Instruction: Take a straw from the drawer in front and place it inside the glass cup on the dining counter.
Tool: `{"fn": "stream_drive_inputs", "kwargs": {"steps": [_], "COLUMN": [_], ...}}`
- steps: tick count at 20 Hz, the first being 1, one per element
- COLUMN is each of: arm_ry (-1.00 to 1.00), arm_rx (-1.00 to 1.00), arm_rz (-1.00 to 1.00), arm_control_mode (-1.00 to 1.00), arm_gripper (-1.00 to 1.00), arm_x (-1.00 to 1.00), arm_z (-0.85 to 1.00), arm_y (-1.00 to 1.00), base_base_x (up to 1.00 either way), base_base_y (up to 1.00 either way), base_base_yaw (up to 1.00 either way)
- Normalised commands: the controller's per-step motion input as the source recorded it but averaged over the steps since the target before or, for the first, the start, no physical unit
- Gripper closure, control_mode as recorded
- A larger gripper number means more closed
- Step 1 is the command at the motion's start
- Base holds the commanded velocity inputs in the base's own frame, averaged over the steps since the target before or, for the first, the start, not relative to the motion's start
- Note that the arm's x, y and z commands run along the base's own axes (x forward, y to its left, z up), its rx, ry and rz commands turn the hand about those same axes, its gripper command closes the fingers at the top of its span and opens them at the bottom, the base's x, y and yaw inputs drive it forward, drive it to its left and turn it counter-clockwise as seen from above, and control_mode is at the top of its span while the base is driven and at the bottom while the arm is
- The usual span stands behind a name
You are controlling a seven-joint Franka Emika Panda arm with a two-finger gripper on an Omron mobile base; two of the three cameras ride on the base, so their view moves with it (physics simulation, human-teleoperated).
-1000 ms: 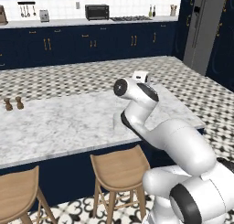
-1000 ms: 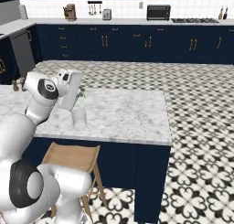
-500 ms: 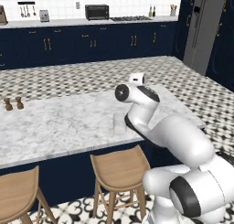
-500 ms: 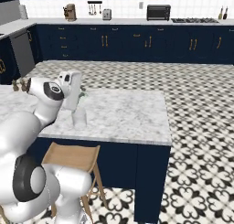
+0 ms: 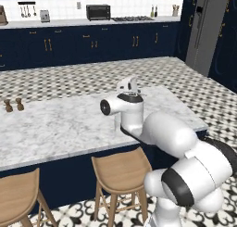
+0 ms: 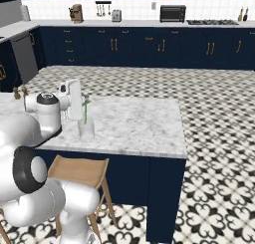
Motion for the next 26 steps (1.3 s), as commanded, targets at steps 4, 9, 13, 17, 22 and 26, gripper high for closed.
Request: {"fn": "stream_drive_inputs", "kwargs": {"steps": [4, 9, 13, 17, 22, 26], "arm_ry": [0.0, 0.0, -0.03, -0.03, -0.03, -0.05], "arm_rx": [-0.02, -0.07, -0.14, -0.12, -0.02, 0.0], "arm_rz": [-0.1, -0.15, -0.18, -0.17, -0.11, -0.09], "arm_control_mode": [-1.0, -1.0, -1.0, -1.0, -1.0, -1.0], "arm_gripper": [1.0, 1.0, 1.0, 1.0, 1.0, 1.0], "arm_x": [0.16, 0.13, 0.28, 0.1, 0.0, 0.21], "arm_z": [0.0, -0.06, -0.18, -0.23, -0.12, -0.09], "arm_y": [0.45, 0.34, 0.02, 0.02, 0.17, 0.16], "base_base_x": [0.0, 0.0, 0.0, 0.0, 0.0, 0.0], "base_base_y": [0.0, 0.0, 0.0, 0.0, 0.0, 0.0], "base_base_yaw": [0.0, 0.0, 0.0, 0.0, 0.0, 0.0]}}
